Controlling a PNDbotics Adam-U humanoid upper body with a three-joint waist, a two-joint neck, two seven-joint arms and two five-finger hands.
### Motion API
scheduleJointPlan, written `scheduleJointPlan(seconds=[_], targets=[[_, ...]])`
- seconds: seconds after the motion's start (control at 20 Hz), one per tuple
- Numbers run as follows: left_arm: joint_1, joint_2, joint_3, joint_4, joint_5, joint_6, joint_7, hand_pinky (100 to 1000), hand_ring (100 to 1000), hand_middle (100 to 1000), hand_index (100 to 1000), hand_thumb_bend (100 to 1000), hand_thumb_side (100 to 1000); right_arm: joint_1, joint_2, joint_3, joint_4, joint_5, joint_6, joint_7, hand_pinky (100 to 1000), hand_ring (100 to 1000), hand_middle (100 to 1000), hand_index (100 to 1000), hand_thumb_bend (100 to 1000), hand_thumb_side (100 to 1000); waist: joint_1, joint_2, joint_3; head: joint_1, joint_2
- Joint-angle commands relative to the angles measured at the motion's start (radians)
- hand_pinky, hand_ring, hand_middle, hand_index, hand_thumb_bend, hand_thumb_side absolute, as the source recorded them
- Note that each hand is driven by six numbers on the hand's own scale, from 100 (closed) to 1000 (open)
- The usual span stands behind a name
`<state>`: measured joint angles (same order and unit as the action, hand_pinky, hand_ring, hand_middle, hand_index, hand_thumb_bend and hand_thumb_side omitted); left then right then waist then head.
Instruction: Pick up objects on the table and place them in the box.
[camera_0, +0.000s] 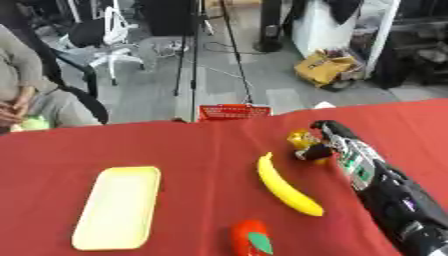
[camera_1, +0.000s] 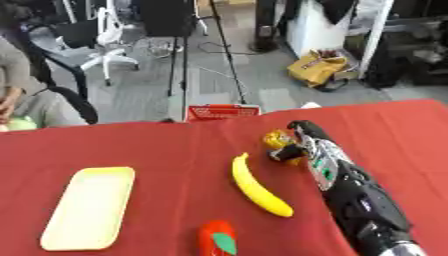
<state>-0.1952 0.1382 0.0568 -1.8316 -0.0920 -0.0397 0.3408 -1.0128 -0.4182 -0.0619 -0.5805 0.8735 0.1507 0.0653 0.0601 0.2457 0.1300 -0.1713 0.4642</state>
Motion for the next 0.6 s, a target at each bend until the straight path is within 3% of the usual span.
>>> scheduleJointPlan(seconds=[0.05,0.45,0.6], targets=[[-0.011,0.009,-0.001,-0.015,-0.001,-0.002,-0.002,527,759,738,746,634,824,-0.016,-0.015,-0.003,-0.002,-0.015,-0.002,0.004,646,703,866,903,613,354,0.011,-0.017,-0.002,0.001,-0.011],[-0.012,0.010,-0.002,-0.015,-0.004,-0.004,-0.003,528,759,737,746,632,826,-0.016,-0.012,0.004,-0.002,0.035,-0.013,-0.035,654,690,844,893,594,361,0.005,-0.022,-0.006,0.002,-0.012],[-0.012,0.010,-0.001,-0.015,-0.006,-0.005,-0.002,528,759,737,746,630,826,-0.016,-0.012,0.009,-0.009,0.074,-0.016,-0.054,586,647,811,868,515,349,0.003,-0.023,-0.008,0.002,-0.012]])
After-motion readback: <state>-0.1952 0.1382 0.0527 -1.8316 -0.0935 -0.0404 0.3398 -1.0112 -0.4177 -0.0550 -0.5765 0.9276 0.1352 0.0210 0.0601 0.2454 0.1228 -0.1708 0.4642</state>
